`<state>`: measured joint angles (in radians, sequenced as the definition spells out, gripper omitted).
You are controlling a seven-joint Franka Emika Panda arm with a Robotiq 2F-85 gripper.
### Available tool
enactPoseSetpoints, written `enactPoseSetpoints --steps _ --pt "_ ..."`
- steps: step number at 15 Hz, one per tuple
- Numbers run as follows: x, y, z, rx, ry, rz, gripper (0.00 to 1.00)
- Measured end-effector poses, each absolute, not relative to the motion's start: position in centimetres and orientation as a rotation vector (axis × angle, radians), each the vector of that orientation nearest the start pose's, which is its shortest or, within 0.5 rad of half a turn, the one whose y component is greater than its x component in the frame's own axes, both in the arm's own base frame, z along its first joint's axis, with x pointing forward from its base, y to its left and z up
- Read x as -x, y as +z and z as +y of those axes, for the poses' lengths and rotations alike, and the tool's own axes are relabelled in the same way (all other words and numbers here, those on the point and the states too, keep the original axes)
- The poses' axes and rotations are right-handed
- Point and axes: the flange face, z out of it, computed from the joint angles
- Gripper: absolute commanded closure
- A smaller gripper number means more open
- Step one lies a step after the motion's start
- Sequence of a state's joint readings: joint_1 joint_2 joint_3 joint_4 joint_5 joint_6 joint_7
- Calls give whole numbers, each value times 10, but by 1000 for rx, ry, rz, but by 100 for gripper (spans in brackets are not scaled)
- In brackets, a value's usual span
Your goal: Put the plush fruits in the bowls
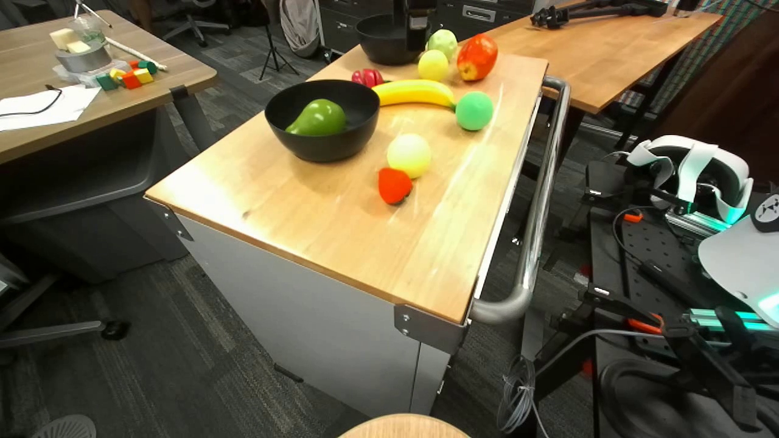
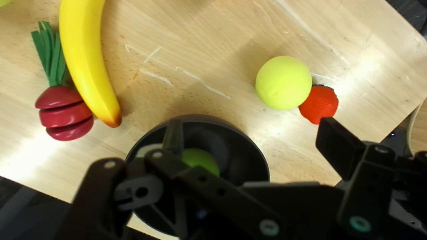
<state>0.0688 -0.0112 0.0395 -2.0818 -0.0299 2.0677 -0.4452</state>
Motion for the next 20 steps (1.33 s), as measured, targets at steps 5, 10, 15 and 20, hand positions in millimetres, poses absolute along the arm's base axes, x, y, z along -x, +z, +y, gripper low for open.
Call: enactPoseSetpoints --steps 5,10,15,20 --pt "-536 394 50 2993 105 -807 0" --pt "-525 345 53 2946 189 -782 0" --pt "-520 323 62 2940 131 -813 0" --pt "-515 306 79 2939 42 -875 17"
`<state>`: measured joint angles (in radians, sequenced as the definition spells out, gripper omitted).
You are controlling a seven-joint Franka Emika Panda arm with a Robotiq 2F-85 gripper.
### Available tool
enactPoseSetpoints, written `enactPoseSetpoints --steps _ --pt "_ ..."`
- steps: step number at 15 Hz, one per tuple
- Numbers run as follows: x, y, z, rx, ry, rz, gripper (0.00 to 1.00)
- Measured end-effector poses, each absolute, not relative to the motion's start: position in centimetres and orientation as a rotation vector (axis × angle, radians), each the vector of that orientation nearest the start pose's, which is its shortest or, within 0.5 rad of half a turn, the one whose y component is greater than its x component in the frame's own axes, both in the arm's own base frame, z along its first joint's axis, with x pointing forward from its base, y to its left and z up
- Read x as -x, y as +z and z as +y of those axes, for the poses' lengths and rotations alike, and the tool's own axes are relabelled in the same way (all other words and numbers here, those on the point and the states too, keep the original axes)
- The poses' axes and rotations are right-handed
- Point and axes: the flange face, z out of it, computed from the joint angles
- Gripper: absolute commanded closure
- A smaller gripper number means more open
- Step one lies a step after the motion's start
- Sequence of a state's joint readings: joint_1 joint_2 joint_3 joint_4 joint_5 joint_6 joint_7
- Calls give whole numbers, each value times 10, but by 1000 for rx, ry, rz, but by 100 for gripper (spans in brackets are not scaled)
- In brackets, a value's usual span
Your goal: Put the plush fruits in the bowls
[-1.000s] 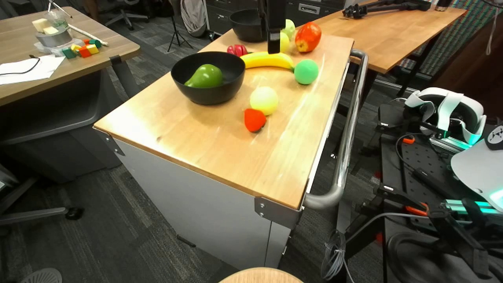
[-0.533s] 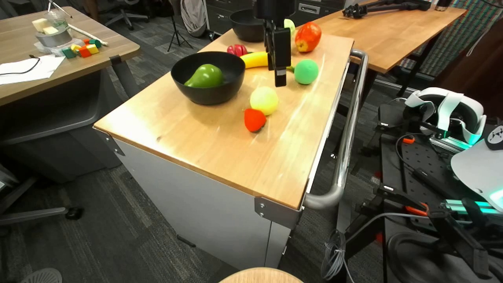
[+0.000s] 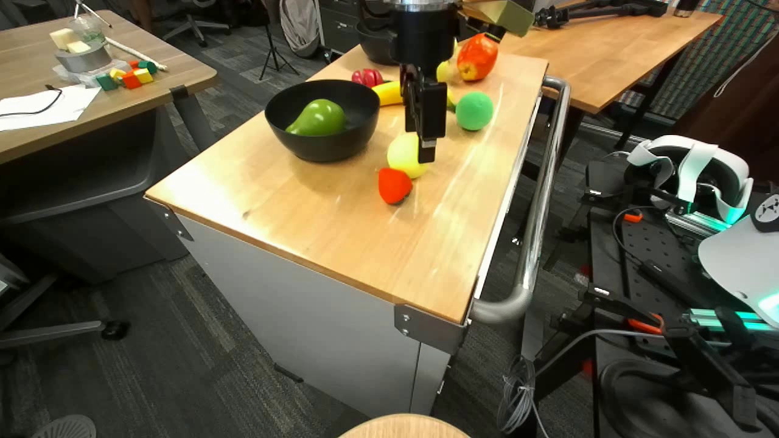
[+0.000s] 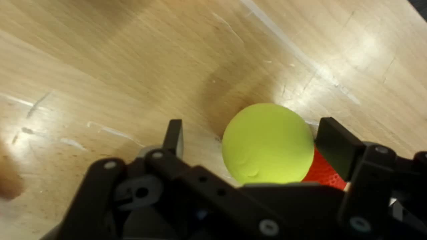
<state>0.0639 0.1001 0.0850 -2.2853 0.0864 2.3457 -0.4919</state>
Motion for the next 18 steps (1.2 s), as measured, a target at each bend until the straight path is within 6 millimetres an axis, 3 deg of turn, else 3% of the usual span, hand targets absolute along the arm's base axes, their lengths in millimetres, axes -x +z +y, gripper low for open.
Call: enactPoseSetpoints --steps 2,5,10,12,16,18 --pt "-515 299 83 2941 10 -893 42" --pt "-518 291 85 2955 -51 -930 64" --pt "-518 295 88 2961 -82 -985 69" --pt "-516 316 91 2966 -165 -1042 69" --pt "-512 377 95 2999 -436 -1195 69" --pt "-516 388 97 3010 -556 -1258 69"
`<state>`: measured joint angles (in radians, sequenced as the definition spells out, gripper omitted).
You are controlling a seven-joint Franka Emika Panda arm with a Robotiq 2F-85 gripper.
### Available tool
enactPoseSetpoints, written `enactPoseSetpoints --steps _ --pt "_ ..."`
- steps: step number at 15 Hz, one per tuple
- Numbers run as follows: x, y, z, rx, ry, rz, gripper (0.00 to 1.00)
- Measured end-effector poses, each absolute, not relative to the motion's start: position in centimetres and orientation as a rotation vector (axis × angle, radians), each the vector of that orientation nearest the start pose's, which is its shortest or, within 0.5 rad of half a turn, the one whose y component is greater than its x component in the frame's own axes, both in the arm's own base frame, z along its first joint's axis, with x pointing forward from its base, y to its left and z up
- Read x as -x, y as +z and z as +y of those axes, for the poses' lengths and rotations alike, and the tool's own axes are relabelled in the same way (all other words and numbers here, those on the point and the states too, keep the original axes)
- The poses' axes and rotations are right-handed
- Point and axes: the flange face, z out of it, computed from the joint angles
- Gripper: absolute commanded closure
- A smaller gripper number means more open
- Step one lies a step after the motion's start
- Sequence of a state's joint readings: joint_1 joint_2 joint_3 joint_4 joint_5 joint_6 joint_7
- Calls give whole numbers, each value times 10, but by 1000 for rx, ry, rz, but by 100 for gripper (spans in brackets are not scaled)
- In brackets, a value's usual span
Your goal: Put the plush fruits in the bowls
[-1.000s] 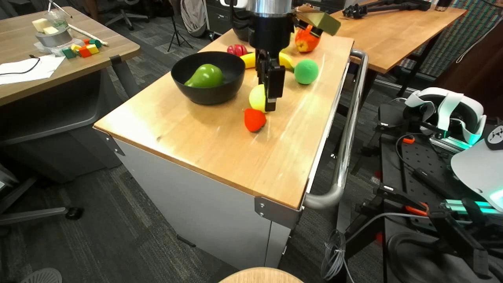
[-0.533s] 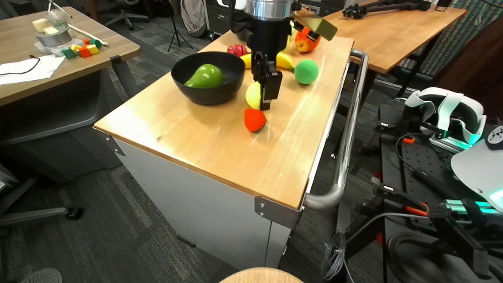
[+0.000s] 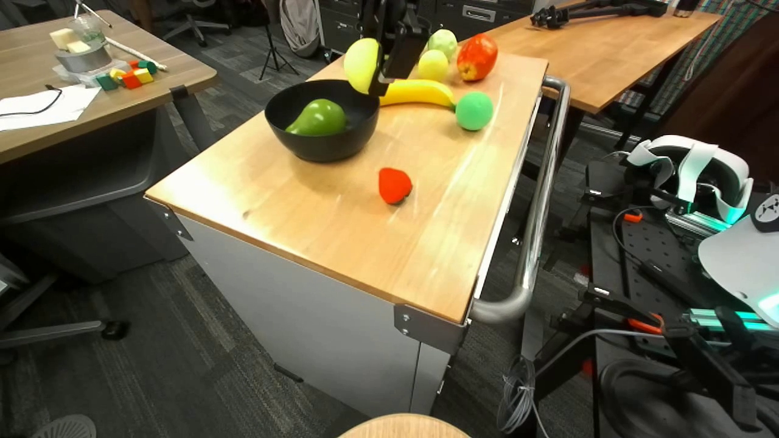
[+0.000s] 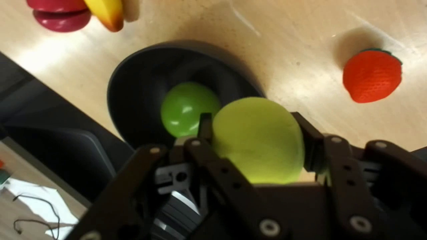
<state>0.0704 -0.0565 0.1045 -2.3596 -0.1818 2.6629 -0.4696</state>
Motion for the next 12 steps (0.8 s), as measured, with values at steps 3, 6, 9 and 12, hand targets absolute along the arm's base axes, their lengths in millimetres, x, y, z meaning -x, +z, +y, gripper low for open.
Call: enactPoseSetpoints --steps 3,6,9,12 --pt "-525 380 97 3046 -591 -1275 69" --pt "-538 359 96 3086 -550 -1257 13" --pt "-547 345 100 3085 -522 -1250 0" --pt "-544 351 113 3026 -536 -1240 0"
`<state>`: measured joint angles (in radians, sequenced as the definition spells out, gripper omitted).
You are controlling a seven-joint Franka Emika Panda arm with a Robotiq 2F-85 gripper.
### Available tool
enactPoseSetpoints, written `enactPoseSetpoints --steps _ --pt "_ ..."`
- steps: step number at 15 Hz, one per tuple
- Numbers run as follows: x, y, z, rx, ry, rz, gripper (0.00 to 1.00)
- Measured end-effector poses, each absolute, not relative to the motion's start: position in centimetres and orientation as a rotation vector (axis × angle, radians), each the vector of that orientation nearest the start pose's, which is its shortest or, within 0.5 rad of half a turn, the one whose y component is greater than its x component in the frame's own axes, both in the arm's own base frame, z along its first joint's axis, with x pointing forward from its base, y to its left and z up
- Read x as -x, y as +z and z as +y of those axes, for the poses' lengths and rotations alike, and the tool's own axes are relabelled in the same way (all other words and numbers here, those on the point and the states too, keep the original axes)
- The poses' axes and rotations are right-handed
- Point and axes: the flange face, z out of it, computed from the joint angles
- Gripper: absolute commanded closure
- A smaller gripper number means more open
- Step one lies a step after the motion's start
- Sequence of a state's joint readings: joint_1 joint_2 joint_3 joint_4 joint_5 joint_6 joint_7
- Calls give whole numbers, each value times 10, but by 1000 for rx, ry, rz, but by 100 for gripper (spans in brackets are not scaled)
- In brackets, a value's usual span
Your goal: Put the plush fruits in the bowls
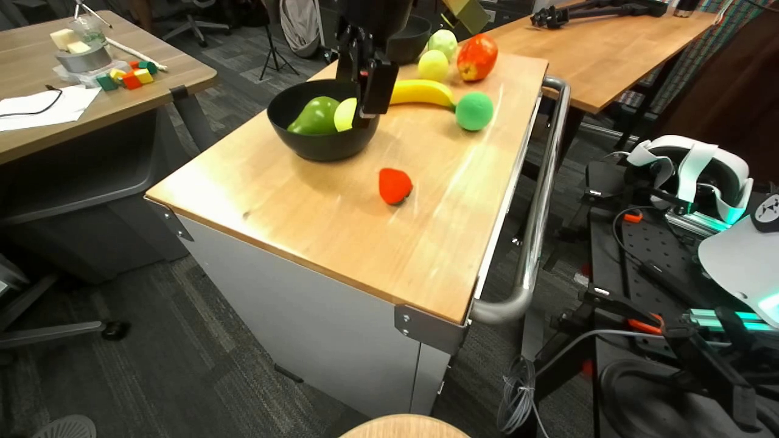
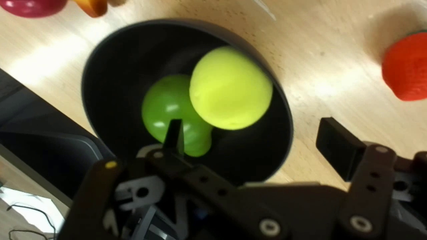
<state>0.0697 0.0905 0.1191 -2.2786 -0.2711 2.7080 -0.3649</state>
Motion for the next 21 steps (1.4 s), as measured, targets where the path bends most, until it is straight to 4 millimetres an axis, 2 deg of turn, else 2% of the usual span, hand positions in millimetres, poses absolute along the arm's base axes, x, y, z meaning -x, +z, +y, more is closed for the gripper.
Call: enactPoseSetpoints --steps 4,6,7,9,14,20,21 --pt "-517 376 145 2850 -610 -1232 0" --pt "-498 381 165 2777 -488 -1215 0" --pt "-491 380 168 2790 -392 -1220 0" --pt "-487 375 163 2849 -304 -1190 0" --pt "-491 360 155 2854 -278 -1145 0" --pt "-499 314 158 2841 -261 -1077 0" --pt "-500 307 158 2841 -254 -1072 25"
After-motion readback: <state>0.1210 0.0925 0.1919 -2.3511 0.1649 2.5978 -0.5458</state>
